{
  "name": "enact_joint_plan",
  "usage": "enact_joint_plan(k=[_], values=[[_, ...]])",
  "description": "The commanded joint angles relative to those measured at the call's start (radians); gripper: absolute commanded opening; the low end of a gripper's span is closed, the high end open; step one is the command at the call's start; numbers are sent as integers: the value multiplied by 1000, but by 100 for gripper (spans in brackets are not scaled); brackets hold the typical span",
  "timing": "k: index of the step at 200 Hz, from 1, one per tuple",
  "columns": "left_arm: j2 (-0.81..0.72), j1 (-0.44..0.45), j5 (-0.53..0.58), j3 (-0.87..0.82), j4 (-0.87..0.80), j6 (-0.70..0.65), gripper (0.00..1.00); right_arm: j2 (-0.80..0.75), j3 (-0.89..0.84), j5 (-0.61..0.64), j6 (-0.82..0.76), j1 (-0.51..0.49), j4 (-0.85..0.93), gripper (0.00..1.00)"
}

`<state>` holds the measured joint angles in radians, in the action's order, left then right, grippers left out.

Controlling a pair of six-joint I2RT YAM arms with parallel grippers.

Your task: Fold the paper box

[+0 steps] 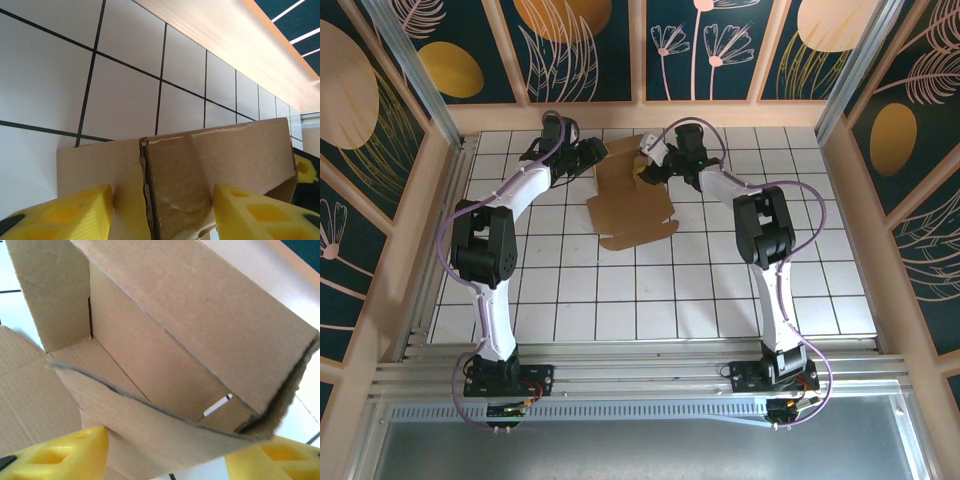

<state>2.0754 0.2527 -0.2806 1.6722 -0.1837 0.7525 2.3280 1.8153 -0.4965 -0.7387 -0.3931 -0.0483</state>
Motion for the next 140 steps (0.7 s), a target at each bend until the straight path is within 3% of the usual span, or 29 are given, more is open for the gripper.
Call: enact_joint_plan(k=[1, 77, 140], values=[[8, 2, -41, 7, -8, -18, 55, 49, 63, -20, 40, -28, -37, 57], [18, 2, -72, 10, -3, -22, 54, 95, 103, 144, 108, -75, -81, 37], [16, 3, -75, 12, 1, -18, 55, 110, 123, 280, 276, -112, -105, 11]])
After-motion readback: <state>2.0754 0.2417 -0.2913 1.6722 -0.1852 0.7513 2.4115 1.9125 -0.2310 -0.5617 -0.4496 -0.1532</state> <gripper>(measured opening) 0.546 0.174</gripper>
